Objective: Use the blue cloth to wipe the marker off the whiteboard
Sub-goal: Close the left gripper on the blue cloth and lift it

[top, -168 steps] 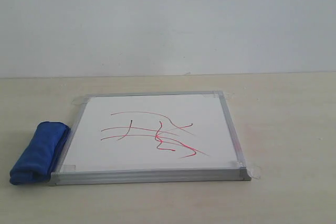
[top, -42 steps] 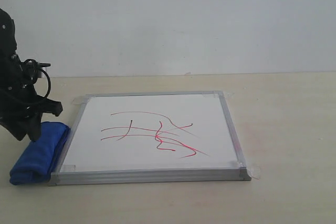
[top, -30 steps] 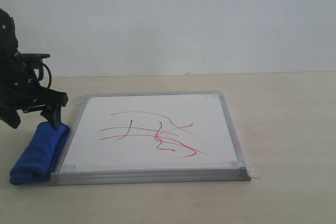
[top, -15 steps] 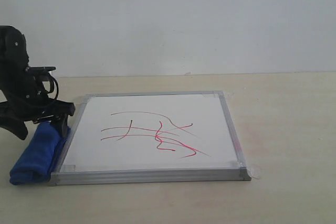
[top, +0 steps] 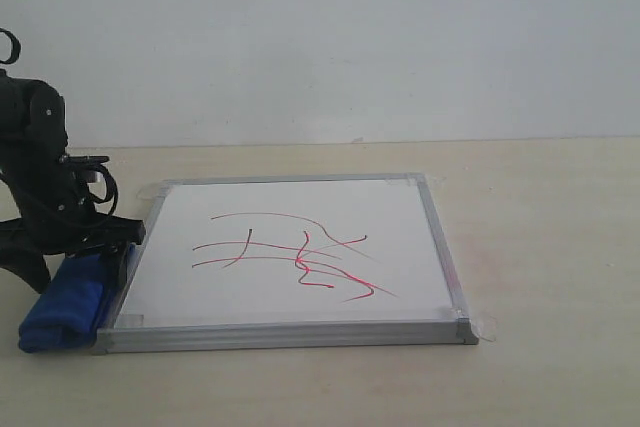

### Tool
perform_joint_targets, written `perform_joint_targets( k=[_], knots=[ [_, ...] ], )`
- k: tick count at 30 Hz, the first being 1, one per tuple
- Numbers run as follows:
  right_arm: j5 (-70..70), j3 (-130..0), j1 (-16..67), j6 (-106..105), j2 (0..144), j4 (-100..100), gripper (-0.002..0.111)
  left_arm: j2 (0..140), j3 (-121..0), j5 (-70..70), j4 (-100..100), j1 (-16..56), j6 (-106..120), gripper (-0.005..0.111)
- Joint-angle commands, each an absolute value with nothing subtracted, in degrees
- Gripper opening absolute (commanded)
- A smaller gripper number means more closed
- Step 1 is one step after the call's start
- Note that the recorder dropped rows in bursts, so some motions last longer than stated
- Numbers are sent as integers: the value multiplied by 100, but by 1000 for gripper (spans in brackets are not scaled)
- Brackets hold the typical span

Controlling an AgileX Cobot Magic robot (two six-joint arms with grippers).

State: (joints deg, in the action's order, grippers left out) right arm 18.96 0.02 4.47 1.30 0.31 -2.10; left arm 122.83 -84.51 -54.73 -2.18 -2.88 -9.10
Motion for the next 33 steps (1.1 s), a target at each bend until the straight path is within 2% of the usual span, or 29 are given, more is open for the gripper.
perform_joint_targets(
  k=[1,9,12,15,19,20,33],
  knots=[
    [1863,0,450,115,0,-196,0,12271,-8475,-5503,-243,-307,-1093,77],
    [1863,0,450,115,0,-196,0,12271,-8475,-5503,-243,-307,-1093,67],
    [1863,0,450,115,0,-196,0,12271,-8475,-5533,-243,-307,-1093,57],
    [1863,0,450,115,0,-196,0,12271,-8475,-5696,-243,-307,-1158,40],
    [1863,0,450,115,0,-196,0,12271,-8475,-5949,-412,-307,-1158,8],
    [1863,0,450,115,0,-196,0,12271,-8475,-6021,-488,-307,-1158,4],
    [1863,0,450,115,0,-196,0,12129,-8475,-6520,-666,-307,-726,4]
  ],
)
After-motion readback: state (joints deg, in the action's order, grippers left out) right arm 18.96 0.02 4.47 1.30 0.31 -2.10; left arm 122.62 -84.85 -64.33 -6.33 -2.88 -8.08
